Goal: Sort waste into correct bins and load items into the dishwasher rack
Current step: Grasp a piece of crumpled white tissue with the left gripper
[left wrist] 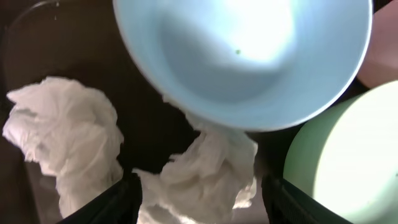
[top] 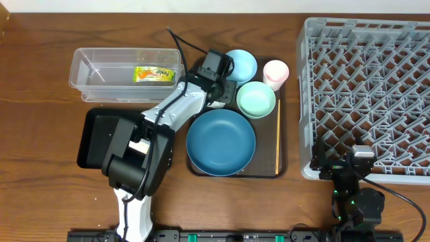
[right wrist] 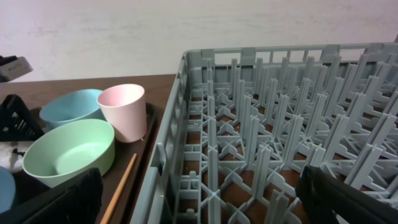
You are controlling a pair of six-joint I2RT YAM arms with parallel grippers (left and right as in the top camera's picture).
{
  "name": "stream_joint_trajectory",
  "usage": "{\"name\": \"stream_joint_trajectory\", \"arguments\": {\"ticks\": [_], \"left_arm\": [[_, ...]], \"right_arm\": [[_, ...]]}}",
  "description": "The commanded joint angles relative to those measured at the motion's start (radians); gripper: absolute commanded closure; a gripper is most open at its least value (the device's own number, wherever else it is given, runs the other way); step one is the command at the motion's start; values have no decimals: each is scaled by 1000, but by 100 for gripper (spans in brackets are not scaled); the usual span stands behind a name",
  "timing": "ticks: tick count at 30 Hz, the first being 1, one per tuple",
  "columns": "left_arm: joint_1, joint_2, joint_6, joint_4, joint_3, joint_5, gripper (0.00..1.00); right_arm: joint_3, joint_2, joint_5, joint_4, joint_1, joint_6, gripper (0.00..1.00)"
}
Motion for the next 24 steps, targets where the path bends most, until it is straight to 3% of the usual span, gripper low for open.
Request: {"name": "stream_joint_trajectory", "arguments": {"ticks": [1,4,8,12,17,24], "left_arm": [[-2,47,27,12,2,-5,37],[-2,66,27,12,2,-5,40],[-2,62,27,32,2,-5,54],[-6,39,27,41,2,-5,59],[-8,-59,27,-16,2,-5,86],[-2,-292,27,-130,2,-18,86]], "right_arm": [[-1,-3,3,-4,-11,12,1],[-1,-3,3,-4,-11,12,1],[-1,-3,3,-4,-11,12,1],[-1,-3,3,-4,-11,12,1],[-1,-3,3,-4,-11,12,1],[-1,-3,3,-4,-11,12,1]]}}
